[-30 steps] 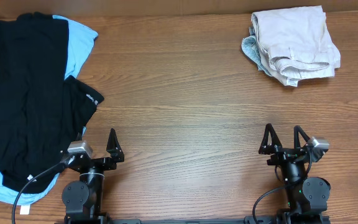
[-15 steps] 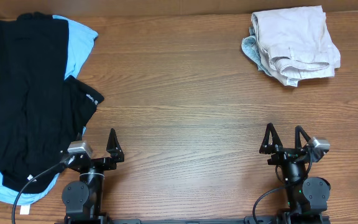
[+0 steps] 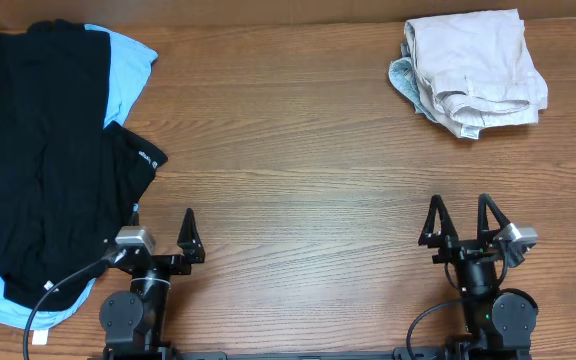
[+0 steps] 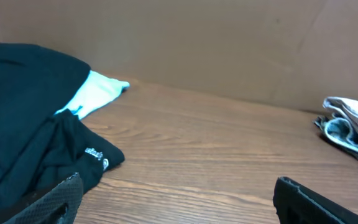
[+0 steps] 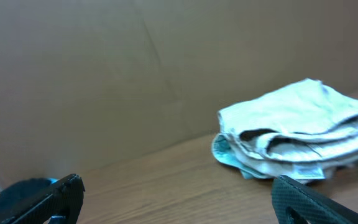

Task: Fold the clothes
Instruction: 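Reach the left gripper to the black clothes pile and grasp the top garment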

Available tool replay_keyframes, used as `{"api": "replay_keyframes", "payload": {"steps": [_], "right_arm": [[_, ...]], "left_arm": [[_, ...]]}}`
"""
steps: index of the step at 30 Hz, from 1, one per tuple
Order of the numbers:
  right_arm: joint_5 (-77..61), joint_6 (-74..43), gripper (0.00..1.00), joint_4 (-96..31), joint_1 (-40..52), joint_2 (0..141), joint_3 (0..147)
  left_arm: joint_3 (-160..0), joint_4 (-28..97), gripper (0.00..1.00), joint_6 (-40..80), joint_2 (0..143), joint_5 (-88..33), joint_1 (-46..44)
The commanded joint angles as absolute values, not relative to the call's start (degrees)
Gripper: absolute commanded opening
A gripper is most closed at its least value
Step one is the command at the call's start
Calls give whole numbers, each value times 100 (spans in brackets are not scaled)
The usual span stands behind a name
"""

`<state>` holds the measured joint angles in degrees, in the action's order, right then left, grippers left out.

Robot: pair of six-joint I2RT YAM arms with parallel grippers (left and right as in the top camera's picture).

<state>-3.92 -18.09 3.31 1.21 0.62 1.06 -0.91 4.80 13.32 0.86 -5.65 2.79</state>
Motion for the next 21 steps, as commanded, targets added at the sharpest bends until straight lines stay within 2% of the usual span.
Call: {"api": "replay_keyframes", "payload": {"steps": [1,6,10,15,21], "right_arm": [[-1050,-1313,100,285,150,47,355],[-1116,-1184,100,51,150,427,954],[-1402,-1037,100,-141,150,1273,1693],[-1686,-1039,100,-1063,150,2945,3089],[-2027,-1035,100,-2526,152,5148,4995]], "left_arm": [[-569,701,100,1063,128,-812,336],[-1525,1153,100,639,843,-821,336],[-2523,1459,100,572,2045,-821,336],[-4160,2283,100,410,4007,-867,336],[-6401,3944,100,-338,6486,-836,336]]}}
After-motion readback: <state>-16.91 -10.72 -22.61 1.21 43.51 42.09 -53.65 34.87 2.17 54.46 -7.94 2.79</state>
